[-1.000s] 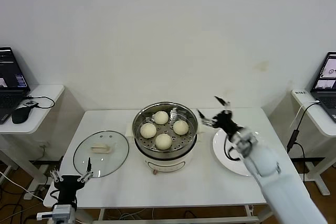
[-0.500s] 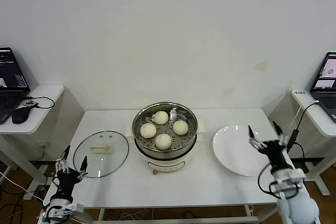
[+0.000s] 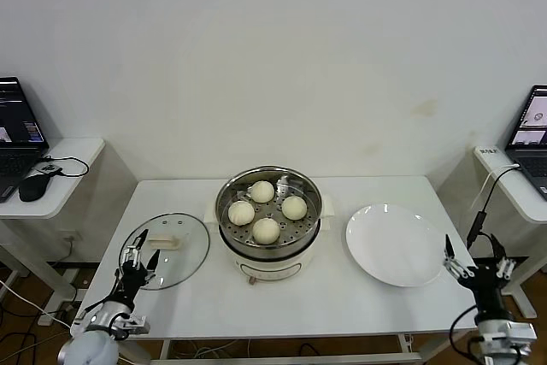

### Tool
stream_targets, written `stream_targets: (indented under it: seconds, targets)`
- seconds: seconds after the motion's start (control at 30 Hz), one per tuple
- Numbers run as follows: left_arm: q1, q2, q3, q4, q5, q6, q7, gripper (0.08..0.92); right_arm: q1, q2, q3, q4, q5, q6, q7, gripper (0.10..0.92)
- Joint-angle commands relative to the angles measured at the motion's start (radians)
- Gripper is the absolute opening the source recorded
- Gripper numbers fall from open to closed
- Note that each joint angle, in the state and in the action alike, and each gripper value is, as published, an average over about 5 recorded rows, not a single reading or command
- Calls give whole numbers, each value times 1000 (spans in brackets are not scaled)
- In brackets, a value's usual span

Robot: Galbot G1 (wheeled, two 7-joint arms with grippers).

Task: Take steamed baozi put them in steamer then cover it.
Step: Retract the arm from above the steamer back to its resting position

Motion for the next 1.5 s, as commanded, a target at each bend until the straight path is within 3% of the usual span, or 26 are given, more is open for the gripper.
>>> stream_targets:
  seconds: [0.03,0.37,1.03,1.3,1.5]
  targets:
    - [-183,32,119,212,71,-15,-5,823,-77,49,77,32,-3,11,-3,823]
    - [-292,32,155,330,68,-18,-6,823,-82,64,73,26,-14,14,-9,823]
    - [-411,16,200,404,69,2,31,817,-76,77,57,-16,-29,26,-18,823]
    - [-414,10,203,427,70,-1,29,619,-71,80,46,-21,-32,26,-21,823]
    - [-372,12,170,375,60,-2,0,446,-70,75,35,-23,-35,27,-23,823]
